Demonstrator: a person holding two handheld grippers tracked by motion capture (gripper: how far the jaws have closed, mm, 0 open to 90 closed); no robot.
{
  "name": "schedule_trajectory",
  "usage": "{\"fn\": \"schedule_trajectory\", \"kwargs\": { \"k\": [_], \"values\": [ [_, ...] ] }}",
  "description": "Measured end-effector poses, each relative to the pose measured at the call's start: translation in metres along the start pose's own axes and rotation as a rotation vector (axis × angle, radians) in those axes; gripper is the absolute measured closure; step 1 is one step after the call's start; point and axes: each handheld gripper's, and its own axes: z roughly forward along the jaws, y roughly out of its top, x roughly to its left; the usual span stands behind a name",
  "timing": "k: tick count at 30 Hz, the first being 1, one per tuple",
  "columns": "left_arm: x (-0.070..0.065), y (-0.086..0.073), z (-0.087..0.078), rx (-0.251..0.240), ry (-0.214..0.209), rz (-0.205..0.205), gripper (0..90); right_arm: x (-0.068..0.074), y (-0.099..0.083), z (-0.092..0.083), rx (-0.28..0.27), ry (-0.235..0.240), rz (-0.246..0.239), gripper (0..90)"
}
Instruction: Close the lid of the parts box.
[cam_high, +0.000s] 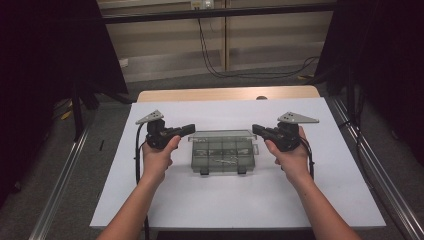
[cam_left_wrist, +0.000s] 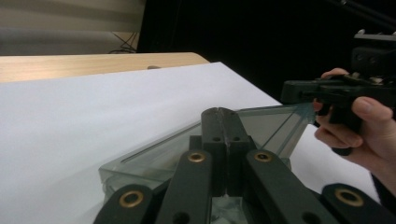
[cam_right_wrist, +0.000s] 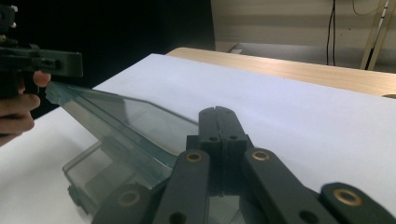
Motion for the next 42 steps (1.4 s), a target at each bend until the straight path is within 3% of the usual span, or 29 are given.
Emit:
{"fn": "schedule_trajectory", "kwargs": {
  "k": [2, 11, 15, 22, 25, 28, 33, 39, 42],
  "values": [
    [-0.002, -0.004, -0.002, -0.001, 0.019, 0.004, 90.0, 0.002, -0.003, -0.002, -0.001, 0.004, 0.003, 90.0],
    [-0.016, -0.023, -0.009, 0.014, 0.025, 0.032, 90.0, 0.013, -0.019, -0.011, 0.008, 0.013, -0.014, 90.0],
    [-0.023, -0.031, -0.011, 0.024, 0.052, 0.067, 90.0, 0.018, -0.028, -0.015, 0.007, 0.004, -0.032, 90.0],
    [-0.03, -0.047, -0.012, 0.035, 0.08, 0.074, 90.0, 0.025, -0.041, -0.022, 0.013, 0.001, -0.047, 90.0],
    [-0.034, -0.053, -0.012, 0.049, 0.107, 0.1, 90.0, 0.027, -0.047, -0.024, 0.024, 0.0, -0.067, 90.0],
    [-0.035, -0.059, -0.011, 0.049, 0.113, 0.09, 90.0, 0.029, -0.052, -0.025, 0.026, -0.002, -0.072, 90.0],
    [-0.038, -0.067, -0.009, 0.074, 0.143, 0.111, 90.0, 0.032, -0.061, -0.023, 0.033, -0.016, -0.079, 90.0],
    [-0.035, -0.077, -0.007, 0.091, 0.179, 0.087, 90.0, 0.035, -0.071, -0.015, 0.059, -0.034, -0.102, 90.0],
    [-0.034, -0.081, -0.006, 0.095, 0.178, 0.078, 90.0, 0.035, -0.076, -0.013, 0.063, -0.056, -0.101, 90.0]
  ]
}}
